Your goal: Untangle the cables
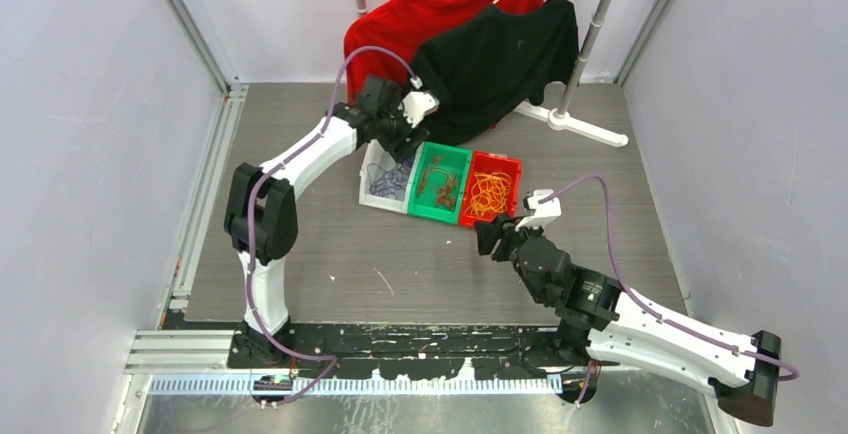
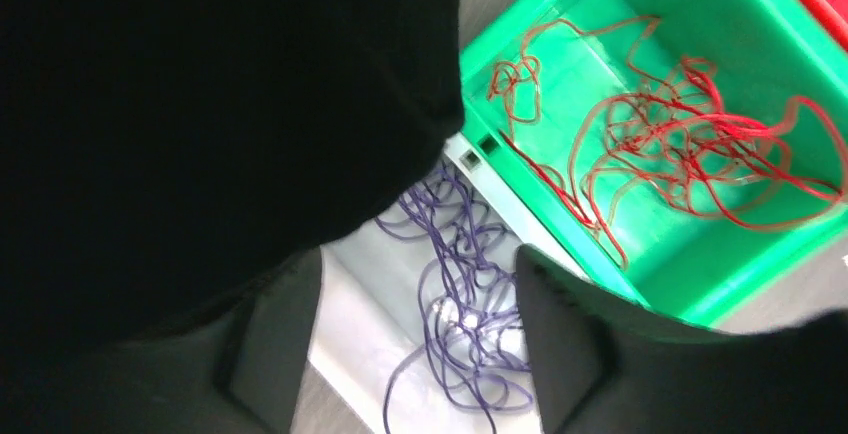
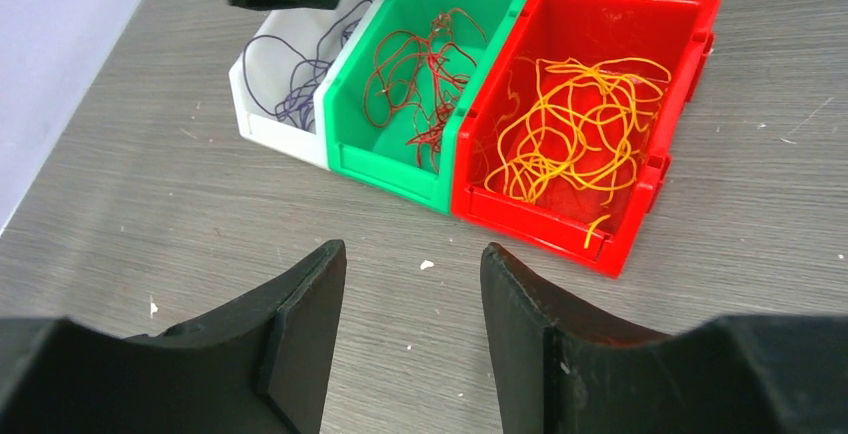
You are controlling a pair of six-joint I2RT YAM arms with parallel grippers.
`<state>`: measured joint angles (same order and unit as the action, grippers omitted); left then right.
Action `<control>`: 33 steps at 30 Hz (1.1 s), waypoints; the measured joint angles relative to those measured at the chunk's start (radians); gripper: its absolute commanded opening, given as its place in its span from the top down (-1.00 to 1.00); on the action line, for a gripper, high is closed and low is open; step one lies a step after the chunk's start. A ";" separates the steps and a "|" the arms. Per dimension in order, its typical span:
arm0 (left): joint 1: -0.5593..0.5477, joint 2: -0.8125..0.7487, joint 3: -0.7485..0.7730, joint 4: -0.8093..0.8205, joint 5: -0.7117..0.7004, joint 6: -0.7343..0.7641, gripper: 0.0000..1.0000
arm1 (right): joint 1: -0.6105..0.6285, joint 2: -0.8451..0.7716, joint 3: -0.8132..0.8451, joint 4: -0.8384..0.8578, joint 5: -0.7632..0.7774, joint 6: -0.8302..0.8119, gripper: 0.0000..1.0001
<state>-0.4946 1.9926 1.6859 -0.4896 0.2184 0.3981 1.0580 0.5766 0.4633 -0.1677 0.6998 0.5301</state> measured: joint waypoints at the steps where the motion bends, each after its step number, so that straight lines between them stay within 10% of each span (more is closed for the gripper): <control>1: 0.003 -0.004 0.016 -0.024 0.012 0.002 -0.88 | 0.000 0.001 0.007 -0.012 0.002 0.000 -0.20; 5: 0.018 -0.030 0.094 -0.210 0.083 0.022 -0.99 | -0.006 0.005 0.031 -0.066 0.027 0.004 -0.95; 14: 0.176 -0.302 -0.021 -0.381 0.225 -0.026 -0.99 | -0.139 0.000 0.052 -0.063 0.259 -0.039 -0.99; 21: 0.497 -0.645 -0.564 0.001 0.238 -0.190 -0.99 | -0.560 0.147 -0.099 0.239 0.299 -0.163 -1.00; 33: 0.593 -0.625 -1.149 0.717 0.182 -0.414 -0.99 | -0.925 0.595 -0.196 0.708 0.190 -0.207 -0.99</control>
<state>0.0986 1.3674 0.5373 0.2276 0.4000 -0.0162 0.1326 1.1717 0.2672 0.5400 0.8902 0.3233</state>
